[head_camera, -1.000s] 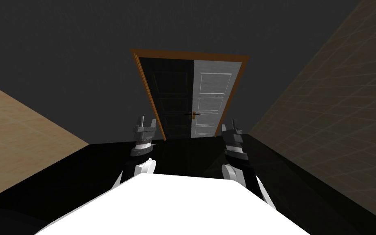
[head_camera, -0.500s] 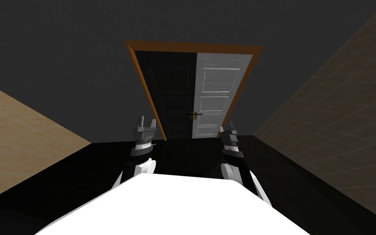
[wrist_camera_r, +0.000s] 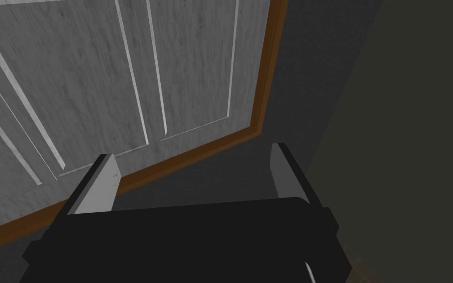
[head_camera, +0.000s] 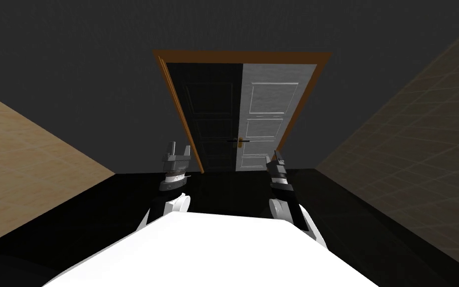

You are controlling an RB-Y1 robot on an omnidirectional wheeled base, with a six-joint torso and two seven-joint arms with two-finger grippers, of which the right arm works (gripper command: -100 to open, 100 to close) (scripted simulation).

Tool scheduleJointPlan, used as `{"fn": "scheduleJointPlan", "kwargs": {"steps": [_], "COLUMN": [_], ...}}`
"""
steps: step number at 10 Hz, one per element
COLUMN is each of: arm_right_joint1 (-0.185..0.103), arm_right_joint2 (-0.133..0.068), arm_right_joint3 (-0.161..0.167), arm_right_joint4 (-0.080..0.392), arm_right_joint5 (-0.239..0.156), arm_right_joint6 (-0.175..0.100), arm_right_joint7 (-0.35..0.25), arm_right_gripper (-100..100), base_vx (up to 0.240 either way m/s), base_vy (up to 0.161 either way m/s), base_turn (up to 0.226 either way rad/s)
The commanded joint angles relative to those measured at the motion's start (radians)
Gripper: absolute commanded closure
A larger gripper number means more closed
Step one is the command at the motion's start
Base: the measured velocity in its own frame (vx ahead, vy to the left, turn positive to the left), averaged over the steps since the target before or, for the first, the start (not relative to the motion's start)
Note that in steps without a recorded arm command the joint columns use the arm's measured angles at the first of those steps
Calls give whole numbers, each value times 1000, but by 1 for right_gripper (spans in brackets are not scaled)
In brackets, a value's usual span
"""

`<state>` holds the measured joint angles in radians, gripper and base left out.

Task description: Pull the door open

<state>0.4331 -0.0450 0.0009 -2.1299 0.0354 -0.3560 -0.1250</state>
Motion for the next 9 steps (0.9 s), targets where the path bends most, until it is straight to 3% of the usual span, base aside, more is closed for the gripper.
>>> {"fn": "scheduleJointPlan", "kwargs": {"steps": [1, 9], "arm_right_joint1": [-20, -104], "arm_right_joint2": [-8, -48], "arm_right_joint3": [-10, -54], "arm_right_joint4": [42, 237], "arm_right_joint5": [8, 51], "arm_right_joint6": [0, 12], "arm_right_joint7": [-14, -81], "arm_right_gripper": [-100, -100], "base_vx": [100, 97], "base_vy": [6, 5], "base_turn": [56, 66]}}
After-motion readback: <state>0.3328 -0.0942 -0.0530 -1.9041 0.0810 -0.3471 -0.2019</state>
